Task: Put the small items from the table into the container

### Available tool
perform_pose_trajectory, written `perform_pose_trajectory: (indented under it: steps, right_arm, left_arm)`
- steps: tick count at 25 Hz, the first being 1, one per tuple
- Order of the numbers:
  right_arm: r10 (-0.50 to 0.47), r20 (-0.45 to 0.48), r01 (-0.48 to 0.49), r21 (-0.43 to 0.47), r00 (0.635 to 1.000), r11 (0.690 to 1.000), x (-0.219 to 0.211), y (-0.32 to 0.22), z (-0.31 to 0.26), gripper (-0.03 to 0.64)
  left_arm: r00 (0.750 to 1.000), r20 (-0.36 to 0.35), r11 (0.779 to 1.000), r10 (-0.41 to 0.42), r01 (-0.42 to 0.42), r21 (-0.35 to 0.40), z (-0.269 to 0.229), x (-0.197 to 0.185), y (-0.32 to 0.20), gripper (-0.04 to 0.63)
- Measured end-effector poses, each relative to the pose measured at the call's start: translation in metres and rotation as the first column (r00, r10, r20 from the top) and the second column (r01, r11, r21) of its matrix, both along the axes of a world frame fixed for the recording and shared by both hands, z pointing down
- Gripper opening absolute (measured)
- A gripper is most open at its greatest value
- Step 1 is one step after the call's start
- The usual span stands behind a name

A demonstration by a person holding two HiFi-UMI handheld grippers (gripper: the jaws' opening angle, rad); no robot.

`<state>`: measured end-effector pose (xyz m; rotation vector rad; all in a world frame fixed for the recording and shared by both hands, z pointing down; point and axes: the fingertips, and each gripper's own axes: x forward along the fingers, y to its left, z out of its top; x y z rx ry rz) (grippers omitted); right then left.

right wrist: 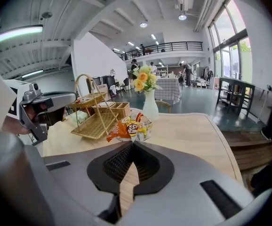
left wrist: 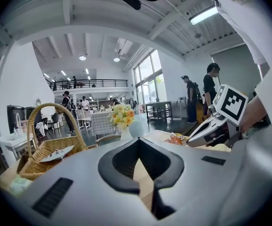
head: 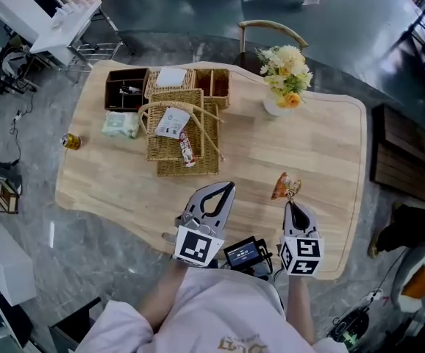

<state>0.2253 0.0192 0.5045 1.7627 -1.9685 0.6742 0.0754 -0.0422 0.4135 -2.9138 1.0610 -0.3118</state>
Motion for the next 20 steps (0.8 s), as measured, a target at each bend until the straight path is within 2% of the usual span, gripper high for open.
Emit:
perform_pose_trajectory:
  steps: [9,12,20]
  right_arm:
    - [-0.069,-0.007,0.069,0.06,0.998,0.996,-0.071,-0.032,-0.033,0.017]
    - [-0.079,-0.001,0.078,0.078,0.997,0.994,-0.087,-0.041,-0.041,0.018]
    - [-0.098,0.006,0.096,0.127,0.995,0.987,-0.117,-0.062,-0.062,0.018]
  left_arm:
    - [0.998,0.006,0.998,-0.055,0.054,0.017,-0.011,-0.067,-0.021,0.003]
    - [0.996,-0.018,0.997,-0.083,0.083,0.004,-0.02,-0.082,-0.028,0.003]
    - [0.995,-0.016,0.995,-0.098,0.099,0.028,-0.029,-0.113,-0.041,0.003]
